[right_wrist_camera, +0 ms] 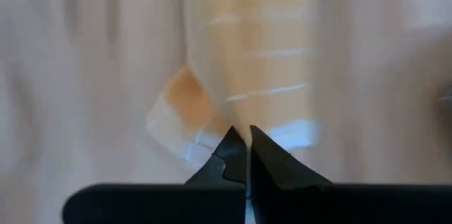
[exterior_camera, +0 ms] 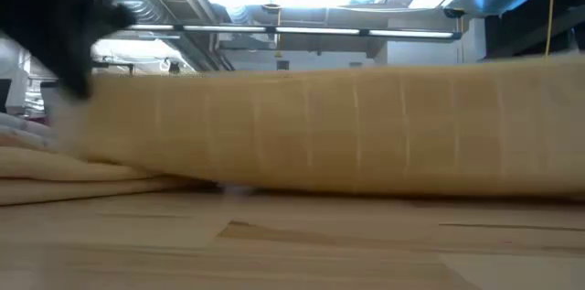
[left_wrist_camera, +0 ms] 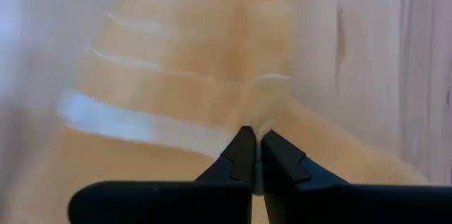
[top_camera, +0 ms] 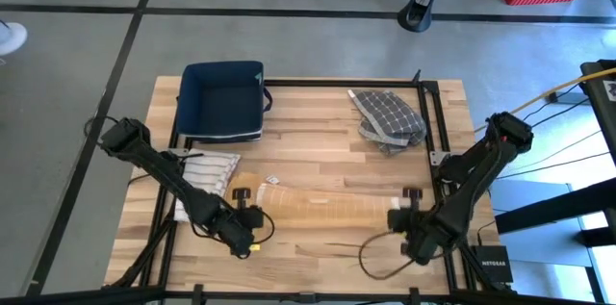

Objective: Fold towel
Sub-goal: Fold the orange pattern towel

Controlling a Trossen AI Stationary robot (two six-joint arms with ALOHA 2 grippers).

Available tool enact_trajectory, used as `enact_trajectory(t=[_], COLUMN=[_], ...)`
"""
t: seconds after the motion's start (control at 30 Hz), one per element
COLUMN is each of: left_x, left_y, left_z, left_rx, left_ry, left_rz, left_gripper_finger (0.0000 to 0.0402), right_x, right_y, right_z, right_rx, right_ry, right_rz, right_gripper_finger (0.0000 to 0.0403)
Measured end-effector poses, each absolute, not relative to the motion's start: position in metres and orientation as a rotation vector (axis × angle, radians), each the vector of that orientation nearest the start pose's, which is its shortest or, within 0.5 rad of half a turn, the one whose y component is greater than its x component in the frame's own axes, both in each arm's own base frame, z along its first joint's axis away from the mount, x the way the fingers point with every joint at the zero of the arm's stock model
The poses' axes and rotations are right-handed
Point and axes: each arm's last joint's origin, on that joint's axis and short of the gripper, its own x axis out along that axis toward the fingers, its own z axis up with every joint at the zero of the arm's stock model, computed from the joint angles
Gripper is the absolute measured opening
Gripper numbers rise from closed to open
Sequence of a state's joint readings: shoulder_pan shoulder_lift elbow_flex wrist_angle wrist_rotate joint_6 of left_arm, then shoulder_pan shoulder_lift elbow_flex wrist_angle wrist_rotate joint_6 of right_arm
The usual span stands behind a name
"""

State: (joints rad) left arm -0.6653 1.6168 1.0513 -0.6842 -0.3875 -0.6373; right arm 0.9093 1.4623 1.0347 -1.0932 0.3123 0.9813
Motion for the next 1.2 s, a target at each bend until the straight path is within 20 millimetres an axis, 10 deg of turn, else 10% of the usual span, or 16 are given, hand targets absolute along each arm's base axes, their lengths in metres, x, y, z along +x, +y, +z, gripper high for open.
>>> enact_trajectory(t=[0.3, 0.57, 1.03, 1.2], left_x=[0.233, 0.228, 0.223, 0.227], left_y=[-0.138, -0.126, -0.219, -0.232], left_z=[0.264, 0.284, 0.173, 0.151], left_rx=[0.107, 0.281, 0.254, 0.219], left_ry=[0.819, 0.626, 1.033, 1.119], left_rz=[0.276, 0.467, 0.16, 0.084], left_gripper_finger=[0.0001, 0.0001, 0.0001, 0.0001], right_x=[0.135, 0.146, 0.119, 0.127], right_y=[0.143, 0.123, 0.214, 0.231], right_z=[0.276, 0.287, 0.164, 0.153], right_rx=[-0.267, -0.489, -0.12, -0.033], right_ry=[1.14, 0.865, 1.1, 1.141], right_rz=[-0.358, -0.517, -0.032, 0.034], right_gripper_finger=[0.0001, 0.0001, 0.0001, 0.0001])
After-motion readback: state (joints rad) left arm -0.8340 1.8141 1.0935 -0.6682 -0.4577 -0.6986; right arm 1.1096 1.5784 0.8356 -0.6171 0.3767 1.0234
